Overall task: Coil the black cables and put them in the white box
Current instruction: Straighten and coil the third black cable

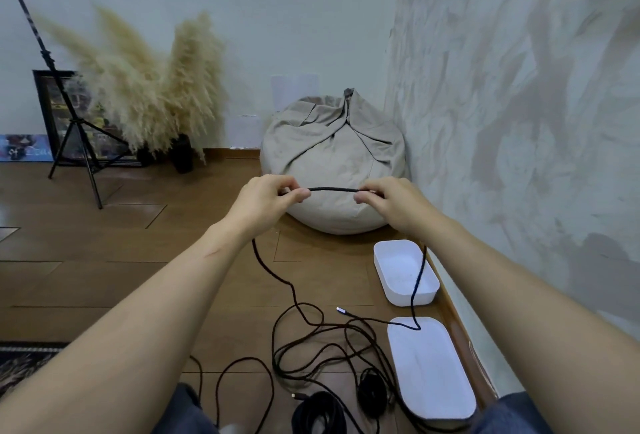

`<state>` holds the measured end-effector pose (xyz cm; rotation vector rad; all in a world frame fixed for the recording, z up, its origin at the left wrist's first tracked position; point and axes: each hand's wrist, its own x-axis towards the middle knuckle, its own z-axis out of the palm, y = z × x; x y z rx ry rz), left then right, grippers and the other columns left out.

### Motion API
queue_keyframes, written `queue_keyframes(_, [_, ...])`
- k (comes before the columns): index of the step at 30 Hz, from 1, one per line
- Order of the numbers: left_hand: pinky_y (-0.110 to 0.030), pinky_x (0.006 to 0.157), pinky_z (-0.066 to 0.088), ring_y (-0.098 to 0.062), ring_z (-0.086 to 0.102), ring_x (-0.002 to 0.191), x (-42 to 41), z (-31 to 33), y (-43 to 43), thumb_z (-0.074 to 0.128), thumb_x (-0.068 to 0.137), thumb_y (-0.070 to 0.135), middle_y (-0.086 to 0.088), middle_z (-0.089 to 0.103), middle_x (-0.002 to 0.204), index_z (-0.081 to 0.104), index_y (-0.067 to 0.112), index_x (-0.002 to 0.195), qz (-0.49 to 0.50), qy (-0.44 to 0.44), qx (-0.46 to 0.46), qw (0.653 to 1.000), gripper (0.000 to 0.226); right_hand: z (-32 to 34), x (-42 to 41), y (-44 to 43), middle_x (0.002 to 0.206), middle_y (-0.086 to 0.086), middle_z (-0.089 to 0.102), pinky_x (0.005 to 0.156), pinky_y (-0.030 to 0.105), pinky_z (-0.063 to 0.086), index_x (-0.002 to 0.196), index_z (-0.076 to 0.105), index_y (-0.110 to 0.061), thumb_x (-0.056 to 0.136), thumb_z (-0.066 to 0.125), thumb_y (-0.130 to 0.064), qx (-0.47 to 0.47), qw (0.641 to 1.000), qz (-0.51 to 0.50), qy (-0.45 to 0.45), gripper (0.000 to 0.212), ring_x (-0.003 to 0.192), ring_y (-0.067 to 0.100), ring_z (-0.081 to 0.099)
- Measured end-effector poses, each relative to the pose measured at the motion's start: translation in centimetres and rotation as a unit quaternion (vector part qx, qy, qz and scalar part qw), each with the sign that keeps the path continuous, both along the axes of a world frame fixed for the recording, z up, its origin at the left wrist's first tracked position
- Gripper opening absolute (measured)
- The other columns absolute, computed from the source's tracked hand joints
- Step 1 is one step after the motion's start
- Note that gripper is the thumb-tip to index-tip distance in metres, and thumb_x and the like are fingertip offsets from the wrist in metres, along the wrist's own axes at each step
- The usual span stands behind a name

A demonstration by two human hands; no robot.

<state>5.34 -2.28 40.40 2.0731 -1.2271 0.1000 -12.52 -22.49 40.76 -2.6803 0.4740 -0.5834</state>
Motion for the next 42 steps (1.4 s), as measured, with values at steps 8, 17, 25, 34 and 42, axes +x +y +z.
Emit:
queue_keyframes(8, [-0.029,0.06,0.041,-0.007,0.057,0.068,0.9,-0.4,0.7,0.062,0.096,0.05,0.014,0.065,0.066,0.07,0.032,0.08,0.015,-0.006,0.006,1.0,0.025,-1.0,-0.6,-1.1,0.095,-0.012,0.067,0.078,0.033,0.047,0.106,0.07,-0.035,0.093,0.059,-0.056,0.029,0.999,-0.023,0.014,0.027,0.09,0.011,0.058])
queue_keyframes(17, [-0.028,0.058,0.038,-0.01,0.057,0.067,1.0,-0.9,1.1,0.063,0.095,0.051,0.009,0.063,0.067,0.071,0.031,0.08,0.023,0.001,0.007,1.0,0.026,-1.8,-0.7,-1.8,0.092,-0.008,0.069,0.079,0.041,0.049,0.093,0.07,-0.033,0.1,0.049,-0.047,-0.022,0.995,-0.086,0.042,0.026,0.093,0.024,0.062])
queue_keyframes(25, [-0.029,0.056,0.039,-0.008,0.051,0.059,-0.8,0.0,-0.4,0.065,0.094,0.051,0.006,0.06,0.062,0.066,0.033,0.072,-0.014,-0.017,0.005,1.0,0.029,-0.5,0.4,1.0,0.086,-0.011,0.065,0.071,0.034,0.04,0.101,0.073,-0.029,0.101,0.053,-0.04,-0.025,1.0,0.0,0.01,0.023,0.089,0.017,0.059])
queue_keyframes(34, [-0.032,0.056,0.038,-0.01,0.053,0.062,1.5,0.9,1.5,0.061,0.094,0.057,0.009,0.057,0.06,0.06,0.036,0.07,0.05,-0.094,0.023,0.994,0.032,-1.0,-1.1,-1.1,0.092,-0.008,0.068,0.073,0.035,0.043,0.1,0.069,-0.029,0.097,0.055,-0.049,0.019,0.998,-0.064,0.001,0.024,0.09,0.019,0.06])
queue_keyframes(42, [-0.03,0.056,0.035,-0.009,0.049,0.059,1.3,-0.5,1.3,0.062,0.096,0.052,0.01,0.054,0.057,0.061,0.035,0.068,0.016,-0.033,0.033,0.999,0.032,-1.1,-0.9,-1.2,0.077,-0.012,0.063,0.068,0.032,0.043,0.09,0.07,-0.029,0.099,0.054,-0.041,0.012,0.998,-0.066,0.002,0.022,0.08,0.014,0.056])
